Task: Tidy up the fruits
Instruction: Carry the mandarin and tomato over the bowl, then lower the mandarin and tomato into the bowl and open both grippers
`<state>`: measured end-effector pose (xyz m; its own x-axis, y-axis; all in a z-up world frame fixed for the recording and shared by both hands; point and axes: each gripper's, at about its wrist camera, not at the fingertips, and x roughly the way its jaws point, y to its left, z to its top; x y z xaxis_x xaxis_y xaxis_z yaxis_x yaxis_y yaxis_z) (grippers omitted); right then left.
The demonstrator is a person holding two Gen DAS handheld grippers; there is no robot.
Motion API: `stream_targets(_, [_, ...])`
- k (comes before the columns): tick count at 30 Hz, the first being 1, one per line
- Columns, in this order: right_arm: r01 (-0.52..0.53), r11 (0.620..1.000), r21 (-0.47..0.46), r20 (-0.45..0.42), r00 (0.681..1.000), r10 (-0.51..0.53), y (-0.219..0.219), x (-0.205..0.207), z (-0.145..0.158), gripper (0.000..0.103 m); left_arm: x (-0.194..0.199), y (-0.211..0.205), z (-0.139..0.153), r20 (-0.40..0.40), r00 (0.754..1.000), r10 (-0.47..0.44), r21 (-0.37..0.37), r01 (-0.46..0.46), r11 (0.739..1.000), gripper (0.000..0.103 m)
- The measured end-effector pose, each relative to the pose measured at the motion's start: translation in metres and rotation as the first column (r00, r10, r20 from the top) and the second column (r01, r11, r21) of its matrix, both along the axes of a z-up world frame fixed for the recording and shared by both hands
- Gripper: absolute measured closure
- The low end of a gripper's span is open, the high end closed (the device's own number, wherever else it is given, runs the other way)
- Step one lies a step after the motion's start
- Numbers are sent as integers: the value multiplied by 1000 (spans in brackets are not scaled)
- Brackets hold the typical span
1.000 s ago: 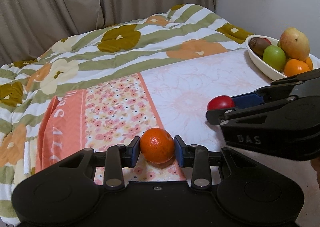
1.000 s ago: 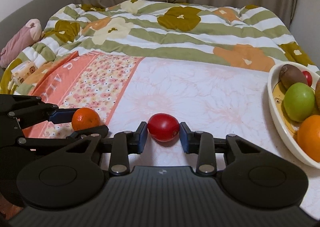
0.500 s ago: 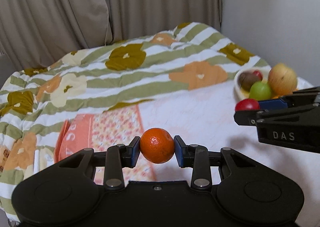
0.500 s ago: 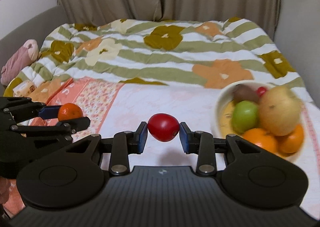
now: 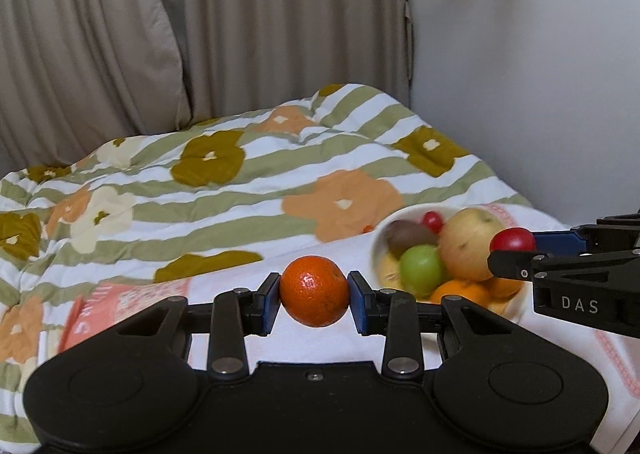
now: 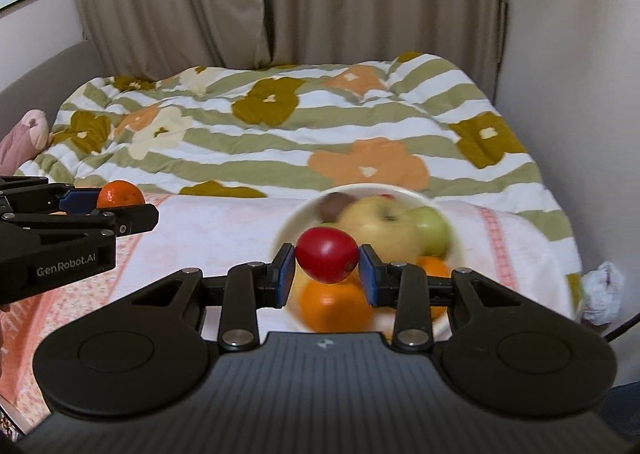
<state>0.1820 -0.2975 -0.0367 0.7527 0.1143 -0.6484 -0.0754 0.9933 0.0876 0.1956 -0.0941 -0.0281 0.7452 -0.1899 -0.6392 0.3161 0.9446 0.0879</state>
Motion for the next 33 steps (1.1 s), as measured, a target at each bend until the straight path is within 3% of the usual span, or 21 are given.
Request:
stream_targets(12, [7, 1000, 12, -32, 999, -7, -98, 30, -25, 54, 23, -79, -34, -66, 998, 22, -7, -23, 1000, 64])
stream_targets(22, [-38, 999, 33, -68, 997, 40, -123, 57, -50, 54, 49, -93, -66, -127, 985, 113, 19, -112, 994, 62])
stream_targets(23, [-41, 998, 37, -70, 997, 44, -123, 58, -51, 54, 49, -93, -67, -130, 984, 121, 19, -120, 993, 60])
stream_targets(25, [-43, 998, 43, -72, 996, 46, -125, 59, -51, 54, 48, -92, -66, -126, 983, 134, 16, -133, 991, 21])
stream_targets(26, [-42, 998, 44, -72, 996, 45, -125, 59, -51, 54, 47, -92, -64, -115, 983, 141, 11, -141, 990, 16])
stream_targets(33, [-34, 998, 55, -81, 996, 38, -124, 58, -53, 54, 32, -81, -48, -87, 985, 151, -2, -152, 988, 13])
